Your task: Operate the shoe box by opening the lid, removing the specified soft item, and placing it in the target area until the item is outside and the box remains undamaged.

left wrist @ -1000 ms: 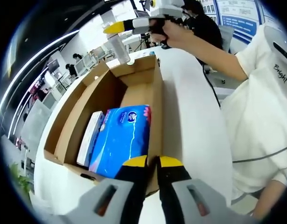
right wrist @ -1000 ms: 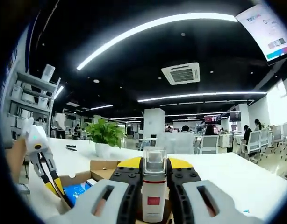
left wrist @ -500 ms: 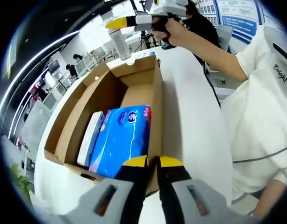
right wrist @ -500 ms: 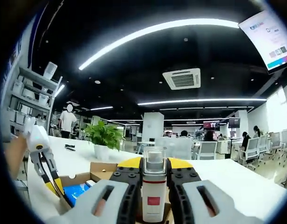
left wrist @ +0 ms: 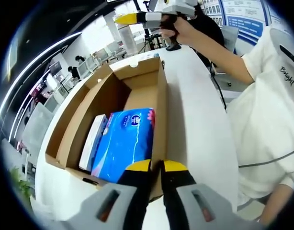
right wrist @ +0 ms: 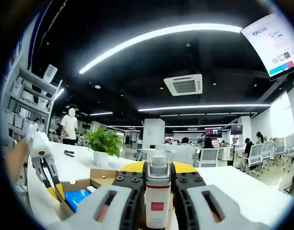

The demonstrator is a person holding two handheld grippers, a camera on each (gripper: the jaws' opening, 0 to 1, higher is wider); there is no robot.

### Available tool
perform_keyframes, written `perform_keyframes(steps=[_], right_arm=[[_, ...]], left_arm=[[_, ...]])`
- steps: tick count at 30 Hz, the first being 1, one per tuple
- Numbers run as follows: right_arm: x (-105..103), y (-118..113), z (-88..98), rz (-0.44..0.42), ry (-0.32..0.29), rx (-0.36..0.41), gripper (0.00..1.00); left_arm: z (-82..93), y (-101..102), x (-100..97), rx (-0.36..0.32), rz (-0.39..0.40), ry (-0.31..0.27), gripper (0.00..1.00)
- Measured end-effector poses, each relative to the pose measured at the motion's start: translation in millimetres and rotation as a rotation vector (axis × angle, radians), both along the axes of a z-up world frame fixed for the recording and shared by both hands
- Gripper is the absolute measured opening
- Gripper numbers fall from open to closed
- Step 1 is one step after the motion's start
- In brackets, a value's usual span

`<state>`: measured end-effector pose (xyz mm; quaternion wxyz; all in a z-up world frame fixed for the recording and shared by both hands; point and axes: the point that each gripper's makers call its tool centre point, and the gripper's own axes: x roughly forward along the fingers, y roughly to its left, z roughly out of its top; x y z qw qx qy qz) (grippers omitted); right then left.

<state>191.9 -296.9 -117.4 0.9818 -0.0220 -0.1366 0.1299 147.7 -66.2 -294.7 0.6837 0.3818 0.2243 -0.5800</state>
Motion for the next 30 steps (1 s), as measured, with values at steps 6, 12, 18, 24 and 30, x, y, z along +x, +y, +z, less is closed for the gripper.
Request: perform_keyframes(steps=[6, 12, 18, 24, 30], right_arm=[[-6, -7, -0.2, -0.016, -0.024, -0.014, 0.18], [-3, -18, -10.1, -0.034, -0.009, 0.001, 0.18], [-3, -23, -14.8, -0.045, -0.002, -0.002, 0.18], [-5, -31, -15.0, -0.062, -0.004, -0.016, 0.18], [-12, -44, -8.8, -0.114, -0.093, -0.151, 0.18]], left_arm=[[0.5, 0, 0.0, -0.005, 0.000, -0.003, 0.07], [0.5, 0, -0.4, -0.006, -0.002, -0.008, 0.07], [0.5, 0, -0.3, -0.007, -0.003, -0.003, 0.07], [0.5, 0, -0.5, -0.009, -0.001, -0.006, 0.07], [0.5, 0, -0.7, -0.008, -0.003, -0.007, 0.07]])
